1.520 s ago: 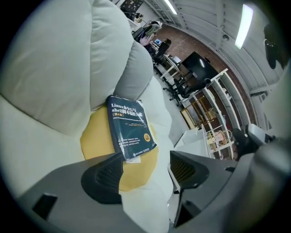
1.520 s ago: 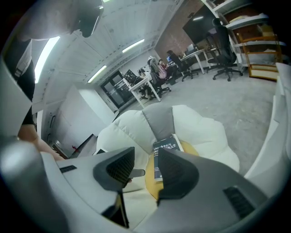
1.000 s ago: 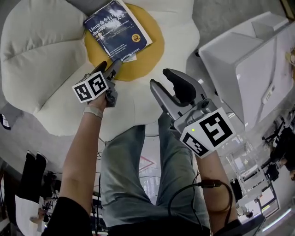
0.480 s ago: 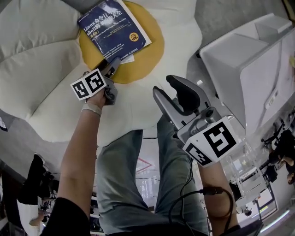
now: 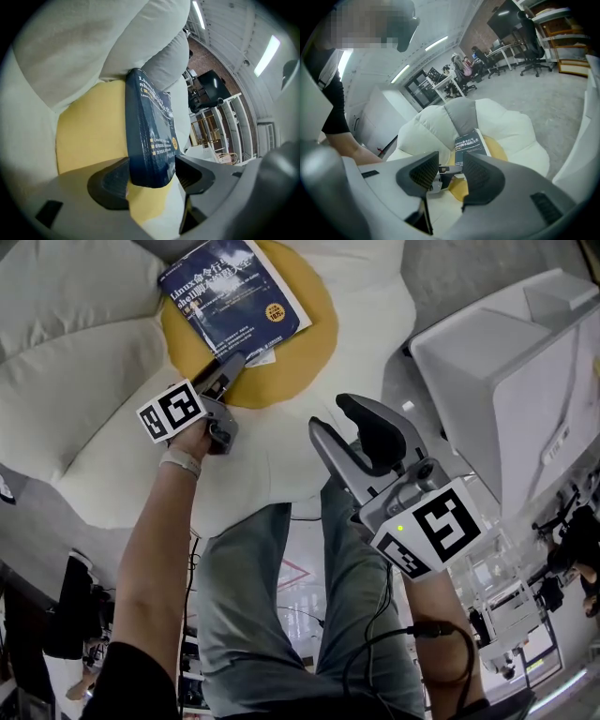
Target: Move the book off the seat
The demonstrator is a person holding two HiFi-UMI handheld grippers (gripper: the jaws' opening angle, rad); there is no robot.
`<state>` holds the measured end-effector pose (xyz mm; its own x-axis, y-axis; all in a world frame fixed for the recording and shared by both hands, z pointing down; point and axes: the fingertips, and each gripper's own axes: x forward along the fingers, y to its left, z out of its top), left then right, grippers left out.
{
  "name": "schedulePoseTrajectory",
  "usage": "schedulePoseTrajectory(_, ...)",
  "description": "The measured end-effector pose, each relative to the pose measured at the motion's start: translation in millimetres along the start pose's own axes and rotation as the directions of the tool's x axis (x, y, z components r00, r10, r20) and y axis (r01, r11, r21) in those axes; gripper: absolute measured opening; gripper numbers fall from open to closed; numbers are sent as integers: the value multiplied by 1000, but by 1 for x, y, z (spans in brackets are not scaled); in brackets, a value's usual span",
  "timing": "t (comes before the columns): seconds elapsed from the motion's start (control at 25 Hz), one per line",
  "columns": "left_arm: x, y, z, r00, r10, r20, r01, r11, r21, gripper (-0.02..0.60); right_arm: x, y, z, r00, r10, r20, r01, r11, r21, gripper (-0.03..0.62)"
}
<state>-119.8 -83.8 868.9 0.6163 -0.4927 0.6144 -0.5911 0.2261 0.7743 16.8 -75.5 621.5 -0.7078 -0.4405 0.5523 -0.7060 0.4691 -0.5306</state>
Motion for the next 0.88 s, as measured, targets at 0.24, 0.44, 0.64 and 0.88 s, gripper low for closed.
schedulePoseTrajectory(0.24,0,-3,-1,982,-188,33,190,945,-265,248,4,-5,-6,1000,2,-12,-2,1000,4,149)
schedulePoseTrajectory(0.44,12,-5,-6,986,-164,7,162,965,-208,238,6,1,-4,1000,4,-18,-4,1000,5,149)
schedulePoseTrajectory(0.64,20,6,-5,990,-133,53,141,964,-224,235,7,-2,-14,1000,9,-25,-8,1000,16,150)
schedulePoseTrajectory(0.88,21,3,-7,993,-98,60,108,971,-212,218,0,-1,-21,1000,6,-19,-5,999,37,149)
